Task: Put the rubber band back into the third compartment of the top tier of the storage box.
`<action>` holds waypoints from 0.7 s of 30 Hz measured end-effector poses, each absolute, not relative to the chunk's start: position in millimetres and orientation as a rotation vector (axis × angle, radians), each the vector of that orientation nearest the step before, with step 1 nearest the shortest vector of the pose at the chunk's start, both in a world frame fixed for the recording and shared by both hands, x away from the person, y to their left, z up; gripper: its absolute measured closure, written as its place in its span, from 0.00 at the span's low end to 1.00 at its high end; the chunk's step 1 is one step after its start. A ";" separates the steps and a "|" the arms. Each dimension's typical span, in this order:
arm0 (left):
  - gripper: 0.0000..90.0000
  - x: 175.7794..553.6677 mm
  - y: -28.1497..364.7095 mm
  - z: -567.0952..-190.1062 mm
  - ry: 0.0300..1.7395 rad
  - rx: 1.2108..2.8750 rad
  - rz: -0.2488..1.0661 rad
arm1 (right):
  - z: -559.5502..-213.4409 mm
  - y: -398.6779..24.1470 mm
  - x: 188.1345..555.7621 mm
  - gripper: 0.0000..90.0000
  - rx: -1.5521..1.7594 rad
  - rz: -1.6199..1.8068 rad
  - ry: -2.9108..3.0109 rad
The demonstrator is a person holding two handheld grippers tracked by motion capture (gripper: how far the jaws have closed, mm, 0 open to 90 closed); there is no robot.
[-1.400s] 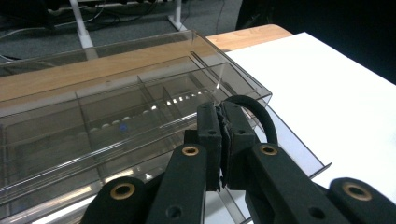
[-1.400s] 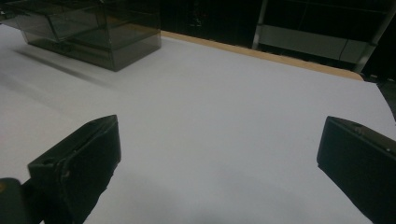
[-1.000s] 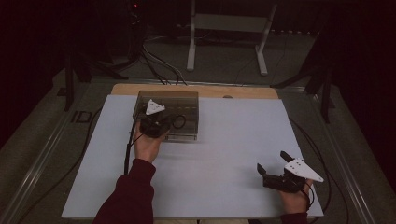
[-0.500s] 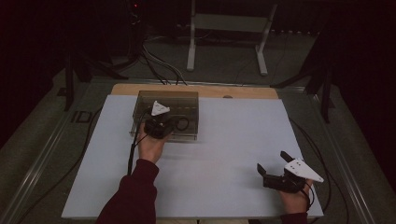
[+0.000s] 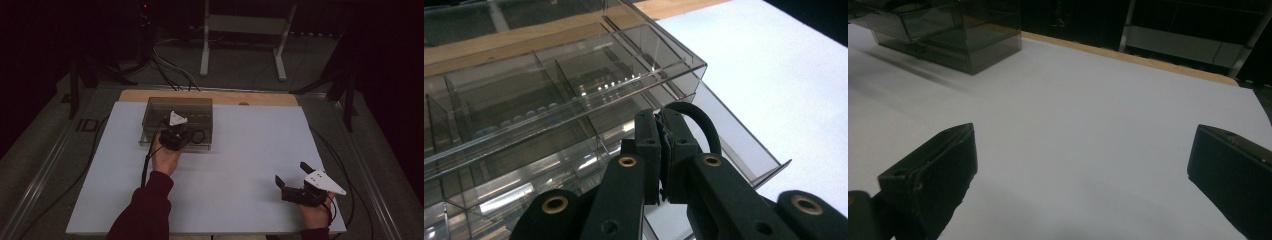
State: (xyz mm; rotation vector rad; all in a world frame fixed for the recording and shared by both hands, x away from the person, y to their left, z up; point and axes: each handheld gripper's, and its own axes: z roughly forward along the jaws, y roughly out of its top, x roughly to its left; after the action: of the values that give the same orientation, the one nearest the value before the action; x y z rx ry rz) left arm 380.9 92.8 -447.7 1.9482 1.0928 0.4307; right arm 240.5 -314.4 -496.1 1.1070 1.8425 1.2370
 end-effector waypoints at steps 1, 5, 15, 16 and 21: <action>0.98 381.1 92.5 -448.3 1.093 1.953 0.429 | -496.1 -314.4 240.5 0.00 1.107 1.237 1.842; 0.98 381.5 90.5 -451.8 1.100 1.970 0.423 | -496.2 -314.4 240.5 0.00 1.107 1.237 1.843; 0.97 384.2 86.8 -454.5 1.111 1.987 0.437 | -496.2 -314.2 240.7 0.00 1.107 1.234 1.845; 0.97 384.3 86.9 -454.5 1.112 1.988 0.436 | -496.2 -314.1 240.6 0.00 1.107 1.234 1.845; 0.94 384.4 86.0 -454.5 1.114 1.980 0.436 | -496.2 -314.0 240.6 0.00 1.107 1.233 1.846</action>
State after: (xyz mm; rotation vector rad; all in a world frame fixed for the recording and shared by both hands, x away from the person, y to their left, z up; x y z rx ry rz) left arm 384.4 86.0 -454.5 1.9801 1.1139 0.4357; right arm 240.6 -314.0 -496.2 1.1070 1.8463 1.2334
